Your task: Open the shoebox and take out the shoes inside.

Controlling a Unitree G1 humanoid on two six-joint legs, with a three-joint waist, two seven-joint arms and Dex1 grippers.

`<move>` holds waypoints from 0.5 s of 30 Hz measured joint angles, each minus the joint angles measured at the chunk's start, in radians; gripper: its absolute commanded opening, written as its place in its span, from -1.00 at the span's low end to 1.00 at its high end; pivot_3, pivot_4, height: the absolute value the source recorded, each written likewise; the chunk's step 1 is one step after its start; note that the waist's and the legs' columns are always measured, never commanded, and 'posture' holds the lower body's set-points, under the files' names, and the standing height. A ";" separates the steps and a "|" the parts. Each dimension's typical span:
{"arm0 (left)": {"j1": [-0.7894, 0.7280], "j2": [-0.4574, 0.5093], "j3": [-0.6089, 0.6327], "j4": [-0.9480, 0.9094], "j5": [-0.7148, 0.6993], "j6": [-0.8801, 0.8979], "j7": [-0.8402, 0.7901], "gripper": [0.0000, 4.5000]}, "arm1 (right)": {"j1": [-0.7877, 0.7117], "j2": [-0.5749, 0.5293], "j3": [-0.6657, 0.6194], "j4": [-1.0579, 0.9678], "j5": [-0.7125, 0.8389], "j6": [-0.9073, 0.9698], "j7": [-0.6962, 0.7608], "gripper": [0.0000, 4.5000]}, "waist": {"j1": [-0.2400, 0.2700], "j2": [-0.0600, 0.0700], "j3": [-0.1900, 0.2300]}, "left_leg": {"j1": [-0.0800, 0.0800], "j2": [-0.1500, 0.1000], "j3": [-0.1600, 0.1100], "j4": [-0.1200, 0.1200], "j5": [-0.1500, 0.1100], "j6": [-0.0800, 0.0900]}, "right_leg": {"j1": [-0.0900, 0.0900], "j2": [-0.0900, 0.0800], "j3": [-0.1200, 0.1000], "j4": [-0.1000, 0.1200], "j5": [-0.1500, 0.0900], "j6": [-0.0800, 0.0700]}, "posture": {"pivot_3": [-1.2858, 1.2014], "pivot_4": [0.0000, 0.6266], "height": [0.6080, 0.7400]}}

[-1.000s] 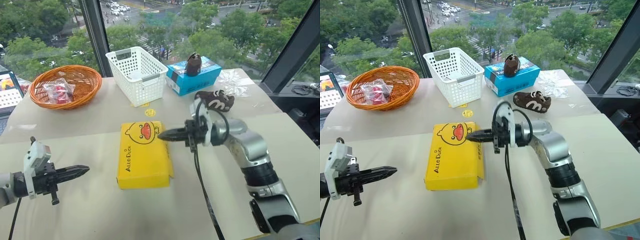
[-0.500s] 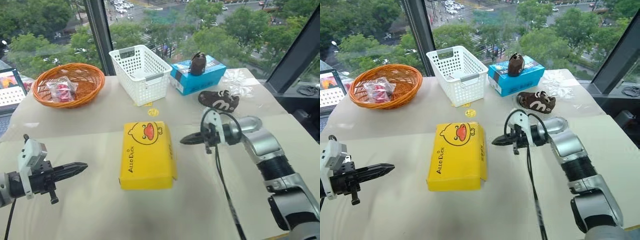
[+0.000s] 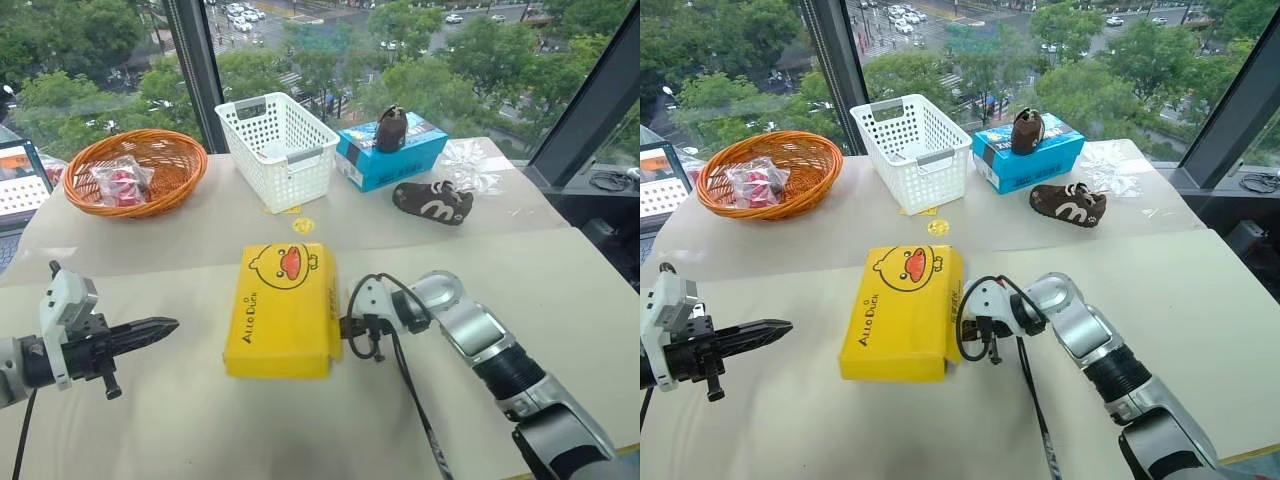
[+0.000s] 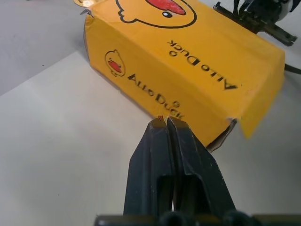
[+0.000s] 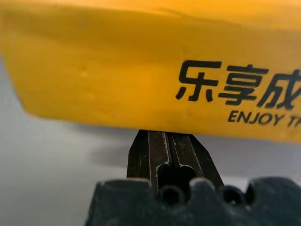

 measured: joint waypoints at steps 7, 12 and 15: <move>0.000 0.000 -0.018 0.000 0.002 -0.001 0.001 -0.96 | -0.025 -0.006 -0.067 -0.055 0.073 0.088 -0.004 -0.99 | -0.002 0.000 0.000 | 0.000 0.000 0.000 0.000 0.000 0.000 | 0.000 0.000 0.000 0.000 0.000 0.000 | 0.03 -0.52 0.86; 0.024 -0.002 -0.015 -0.005 0.004 -0.003 0.004 -0.96 | -0.083 0.020 -0.088 -0.055 0.104 0.113 -0.016 -0.99 | -0.004 0.000 0.000 | 0.001 0.000 0.000 -0.002 0.000 0.000 | 0.000 0.001 0.000 0.000 0.000 -0.001 | 0.03 -0.52 0.86; 0.085 -0.023 0.039 -0.032 -0.001 0.000 0.008 -0.96 | -0.135 0.048 -0.107 -0.047 0.137 0.145 -0.022 -0.99 | -0.007 0.000 0.000 | 0.000 0.000 0.001 -0.002 0.000 0.000 | -0.001 0.001 0.000 0.000 0.000 -0.001 | 0.03 -0.52 0.86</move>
